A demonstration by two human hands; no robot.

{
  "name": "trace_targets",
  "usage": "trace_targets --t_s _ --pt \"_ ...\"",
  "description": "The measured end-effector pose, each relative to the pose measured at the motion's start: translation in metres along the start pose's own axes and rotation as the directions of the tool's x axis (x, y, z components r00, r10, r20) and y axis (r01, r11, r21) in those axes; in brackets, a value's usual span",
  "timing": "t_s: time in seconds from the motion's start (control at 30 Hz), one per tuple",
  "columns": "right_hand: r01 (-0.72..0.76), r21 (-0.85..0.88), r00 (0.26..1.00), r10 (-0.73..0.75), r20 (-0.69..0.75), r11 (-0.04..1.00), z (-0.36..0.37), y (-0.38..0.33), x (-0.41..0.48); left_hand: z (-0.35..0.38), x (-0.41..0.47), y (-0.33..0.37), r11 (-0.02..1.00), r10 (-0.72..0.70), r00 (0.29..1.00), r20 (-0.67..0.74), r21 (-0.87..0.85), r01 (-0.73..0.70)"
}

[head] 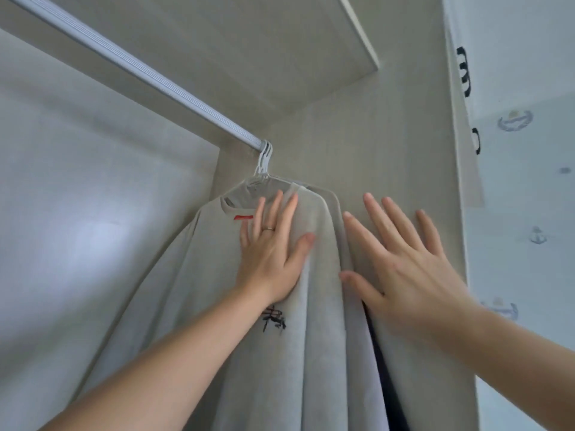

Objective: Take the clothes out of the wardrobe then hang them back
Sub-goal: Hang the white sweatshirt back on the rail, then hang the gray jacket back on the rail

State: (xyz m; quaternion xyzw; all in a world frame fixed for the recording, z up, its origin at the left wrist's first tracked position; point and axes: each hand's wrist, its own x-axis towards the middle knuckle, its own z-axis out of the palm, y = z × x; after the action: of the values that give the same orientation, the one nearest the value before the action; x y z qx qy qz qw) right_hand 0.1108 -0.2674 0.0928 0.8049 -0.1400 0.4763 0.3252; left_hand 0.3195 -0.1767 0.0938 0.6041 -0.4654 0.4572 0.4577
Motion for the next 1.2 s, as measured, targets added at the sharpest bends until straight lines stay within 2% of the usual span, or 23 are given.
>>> trace_targets --t_s 0.2,0.3,0.37,0.47,0.63,0.73,0.83,0.97,1.1,1.2 --pt "-0.034 0.033 0.999 0.033 0.036 0.999 -0.048 0.055 -0.111 -0.003 -0.082 0.114 0.980 0.182 0.982 0.046 -0.087 -0.177" --pt "-0.111 0.032 0.985 0.105 0.134 0.993 -0.069 0.085 -0.174 0.008 -0.129 0.167 0.956 0.294 0.948 0.119 -0.024 -0.293" --pt "-0.183 0.046 0.963 0.170 0.208 0.982 -0.081 0.105 -0.221 0.022 -0.161 0.202 0.940 0.340 0.921 0.188 -0.051 -0.337" --pt "-0.282 0.022 0.914 0.262 0.311 0.959 -0.100 0.140 -0.299 0.050 -0.210 0.257 0.939 0.341 0.899 0.276 -0.144 -0.312" --pt "-0.442 -0.093 0.776 0.432 0.459 0.892 -0.136 0.193 -0.420 0.107 -0.285 0.349 0.930 0.325 0.847 0.421 -0.302 -0.207" --pt "-0.500 -0.196 0.670 0.520 0.529 0.844 -0.157 0.219 -0.494 0.144 -0.335 0.409 0.908 0.344 0.789 0.509 -0.396 -0.141" --pt "-0.582 -0.335 0.510 0.654 0.558 0.741 -0.180 0.245 -0.570 0.181 -0.390 0.472 0.870 0.404 0.693 0.596 -0.485 -0.090" --pt "-0.658 -0.494 0.279 0.794 0.540 0.568 -0.201 0.269 -0.662 0.227 -0.455 0.547 0.828 0.464 0.552 0.692 -0.561 0.008" --pt "-0.661 -0.632 0.056 0.867 0.496 0.405 -0.219 0.282 -0.742 0.271 -0.515 0.614 0.772 0.561 0.372 0.740 -0.629 0.087" --pt "-0.648 -0.713 -0.106 0.895 0.433 0.268 -0.228 0.296 -0.791 0.310 -0.547 0.663 0.732 0.612 0.288 0.736 -0.666 0.146"
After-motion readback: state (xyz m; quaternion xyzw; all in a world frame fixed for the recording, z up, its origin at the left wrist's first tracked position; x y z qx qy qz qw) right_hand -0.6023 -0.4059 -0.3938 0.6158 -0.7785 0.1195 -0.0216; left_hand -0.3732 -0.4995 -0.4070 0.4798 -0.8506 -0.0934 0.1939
